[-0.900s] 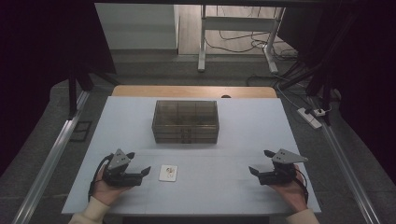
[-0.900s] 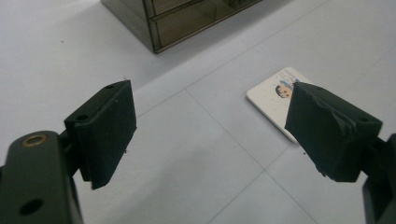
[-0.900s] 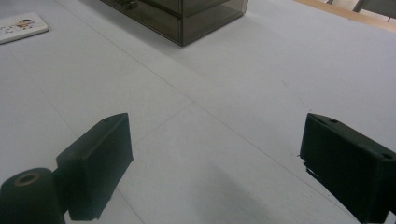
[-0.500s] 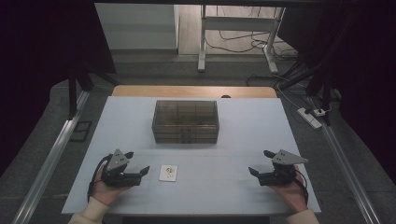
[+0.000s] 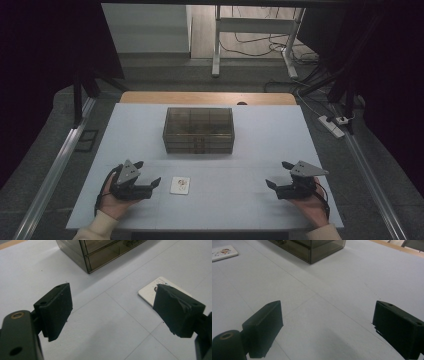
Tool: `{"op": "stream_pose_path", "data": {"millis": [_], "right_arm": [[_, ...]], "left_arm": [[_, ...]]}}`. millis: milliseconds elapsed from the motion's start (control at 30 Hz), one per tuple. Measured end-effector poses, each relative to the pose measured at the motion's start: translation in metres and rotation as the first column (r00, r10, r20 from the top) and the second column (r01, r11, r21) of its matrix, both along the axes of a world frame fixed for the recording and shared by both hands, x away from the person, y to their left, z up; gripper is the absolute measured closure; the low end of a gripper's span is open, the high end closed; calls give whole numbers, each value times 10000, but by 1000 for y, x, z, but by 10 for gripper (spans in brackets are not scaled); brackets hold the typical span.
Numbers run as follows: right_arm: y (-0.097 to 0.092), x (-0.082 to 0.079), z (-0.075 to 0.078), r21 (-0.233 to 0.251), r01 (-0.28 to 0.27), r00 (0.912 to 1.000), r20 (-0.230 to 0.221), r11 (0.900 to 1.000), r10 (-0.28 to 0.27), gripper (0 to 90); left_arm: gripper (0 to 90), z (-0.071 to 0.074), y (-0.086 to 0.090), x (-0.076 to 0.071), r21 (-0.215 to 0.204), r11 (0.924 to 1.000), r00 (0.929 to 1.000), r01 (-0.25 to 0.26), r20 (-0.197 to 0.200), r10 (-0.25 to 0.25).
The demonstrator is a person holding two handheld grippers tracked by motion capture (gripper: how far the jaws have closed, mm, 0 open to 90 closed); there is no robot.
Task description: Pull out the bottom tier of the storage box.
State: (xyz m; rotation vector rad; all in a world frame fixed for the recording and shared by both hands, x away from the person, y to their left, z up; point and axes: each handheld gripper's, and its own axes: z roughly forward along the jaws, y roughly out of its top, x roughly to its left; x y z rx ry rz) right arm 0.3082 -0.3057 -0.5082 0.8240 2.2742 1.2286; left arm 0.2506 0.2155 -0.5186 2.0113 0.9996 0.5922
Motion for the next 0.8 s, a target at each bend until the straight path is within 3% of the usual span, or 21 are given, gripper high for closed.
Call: {"op": "stream_pose_path", "data": {"millis": [300,467,600,800], "right_arm": [[0,1,0,11,-2,10000,-44,10000,2,92],[0,0,0,26,-17,10000,-4,10000,17,93],[0,-1,0,35,-12,10000,5,10000,12,92],[-2,-1,0,83,41,10000,-4,10000,-41,94]], "left_arm": [[158,1,-5,1,118,9997,9990,234,379,-238],[159,2,-13,-1,645,9972,9941,377,995,-440],[163,3,-17,-2,850,9952,9904,489,1249,-593],[165,4,-16,0,803,9955,9885,505,1382,-613]]}}
